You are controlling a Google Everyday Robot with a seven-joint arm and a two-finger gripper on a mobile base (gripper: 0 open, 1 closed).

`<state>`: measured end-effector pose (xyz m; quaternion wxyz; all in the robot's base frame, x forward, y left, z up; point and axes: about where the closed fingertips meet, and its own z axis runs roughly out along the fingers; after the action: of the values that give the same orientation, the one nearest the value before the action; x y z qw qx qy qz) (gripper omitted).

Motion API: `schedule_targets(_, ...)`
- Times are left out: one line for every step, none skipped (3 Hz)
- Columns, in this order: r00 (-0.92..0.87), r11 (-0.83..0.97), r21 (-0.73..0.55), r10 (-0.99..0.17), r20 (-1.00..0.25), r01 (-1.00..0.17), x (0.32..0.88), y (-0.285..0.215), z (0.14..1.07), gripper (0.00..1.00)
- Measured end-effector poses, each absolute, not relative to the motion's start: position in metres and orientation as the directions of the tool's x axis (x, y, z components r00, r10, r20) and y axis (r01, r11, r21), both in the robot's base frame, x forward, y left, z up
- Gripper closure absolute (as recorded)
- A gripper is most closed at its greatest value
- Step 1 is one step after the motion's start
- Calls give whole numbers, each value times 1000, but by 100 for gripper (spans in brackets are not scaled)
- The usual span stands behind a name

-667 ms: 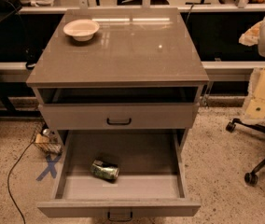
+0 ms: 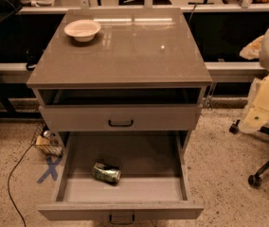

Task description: Pick green can from middle drawer and place on counter

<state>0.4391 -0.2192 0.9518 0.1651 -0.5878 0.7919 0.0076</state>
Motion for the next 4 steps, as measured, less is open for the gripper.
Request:
schedule_targets(-314, 346, -6, -858, -407, -938, 444, -207, 876, 0)
schedule_targets(-342, 314, 145, -786, -515, -939, 445, -170, 806, 0)
schedule_targets(-399, 279, 289, -715, -573, -916, 436, -120, 733, 0)
schedule_targets(-399, 279, 289, -716, -573, -916, 436, -120, 733, 0)
